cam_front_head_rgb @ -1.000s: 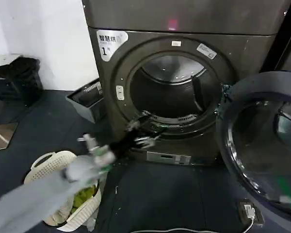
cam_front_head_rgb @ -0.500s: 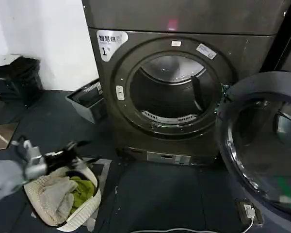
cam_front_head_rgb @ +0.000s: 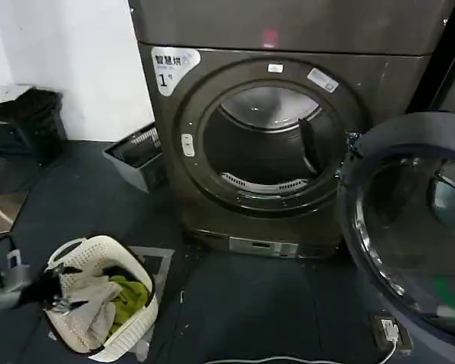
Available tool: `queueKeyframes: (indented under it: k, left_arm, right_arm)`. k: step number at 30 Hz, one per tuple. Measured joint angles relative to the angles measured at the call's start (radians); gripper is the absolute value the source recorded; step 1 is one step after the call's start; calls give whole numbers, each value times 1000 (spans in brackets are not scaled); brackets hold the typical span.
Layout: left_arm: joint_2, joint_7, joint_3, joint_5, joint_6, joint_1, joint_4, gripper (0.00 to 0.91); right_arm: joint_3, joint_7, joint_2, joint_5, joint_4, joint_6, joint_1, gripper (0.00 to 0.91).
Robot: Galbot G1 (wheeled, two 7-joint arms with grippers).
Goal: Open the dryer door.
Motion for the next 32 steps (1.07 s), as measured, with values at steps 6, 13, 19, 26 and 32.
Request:
queueKeyframes:
  k: [6,13,19,26,32]
  left_arm:
    - [11,19,7,41,39,4,6,907]
    - [12,28,7,52,36,3,7,907]
    - [5,52,7,118,-3,2,45,907]
    - [8,63,7,139,1,2,47,907]
    - [8,65,4,149,2,0,52,907]
  right_arm:
    - [24,1,0,19,-2,2,-16,907]
    - [27,6,0,37,4,-2,-14,907]
    - [35,5,3,43,15,-7,-20,907]
    - [38,5,12,43,22,-7,-23,907]
    - [39,0,19,35,16,-1,-25,907]
